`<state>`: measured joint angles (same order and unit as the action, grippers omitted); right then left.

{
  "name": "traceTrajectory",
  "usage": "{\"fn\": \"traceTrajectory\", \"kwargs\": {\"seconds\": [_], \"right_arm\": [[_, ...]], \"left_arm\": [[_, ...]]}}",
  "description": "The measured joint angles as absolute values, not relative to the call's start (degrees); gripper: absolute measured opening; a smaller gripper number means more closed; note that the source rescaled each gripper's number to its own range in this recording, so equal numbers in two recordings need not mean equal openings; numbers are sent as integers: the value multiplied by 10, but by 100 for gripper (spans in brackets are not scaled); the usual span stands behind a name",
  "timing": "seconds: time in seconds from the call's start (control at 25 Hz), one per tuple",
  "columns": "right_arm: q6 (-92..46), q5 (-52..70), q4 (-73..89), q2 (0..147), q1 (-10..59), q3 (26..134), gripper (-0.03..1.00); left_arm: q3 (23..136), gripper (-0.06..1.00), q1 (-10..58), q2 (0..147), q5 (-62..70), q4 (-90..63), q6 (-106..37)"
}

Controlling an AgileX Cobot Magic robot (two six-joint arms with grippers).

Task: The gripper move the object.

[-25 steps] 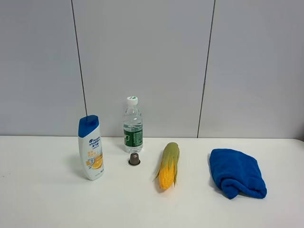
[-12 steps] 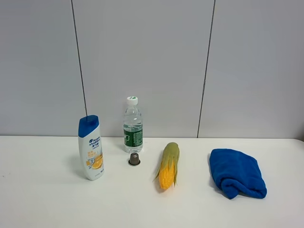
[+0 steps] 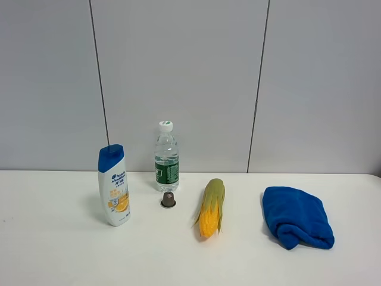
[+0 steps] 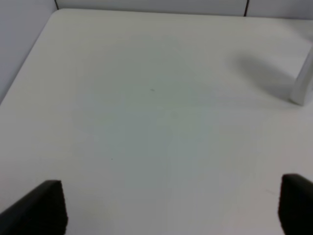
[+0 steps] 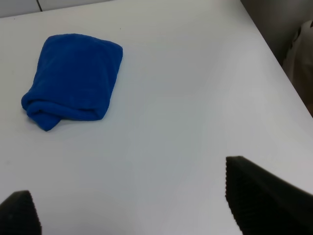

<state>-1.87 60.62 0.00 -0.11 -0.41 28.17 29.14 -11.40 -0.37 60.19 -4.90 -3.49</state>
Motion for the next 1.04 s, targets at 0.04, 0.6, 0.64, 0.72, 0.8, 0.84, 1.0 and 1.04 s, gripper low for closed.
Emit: {"fn": "traceTrajectory", "kwargs": {"seconds": [0.04,0.6,0.64,0.72,0.8,0.84,1.0,1.04], "right_arm": [[-19,606,0,-1,-4,282,51],[-19,606,0,-1,-4,282,51],[-19,606,0,-1,-4,282,51],[-19,606,0,-1,-4,282,51],[-19,606,0,-1,-4,282,51],[-19,606,0,-1,-4,282,51],[-19,606,0,-1,-4,282,51],[-19,606,0,-1,-4,282,51]], "left_arm": [[291,100,-114,-4,602,-49,-35],[291,100,-114,-4,602,-49,-35],[291,100,-114,-4,602,-49,-35],[291,100,-114,-4,602,-49,-35],[291,100,-114,-4,602,-49,-35],[291,100,-114,-4,602,-49,-35],[291,100,-114,-4,602,-49,-35],[291,100,-114,-4,602,-49,-35]]}}
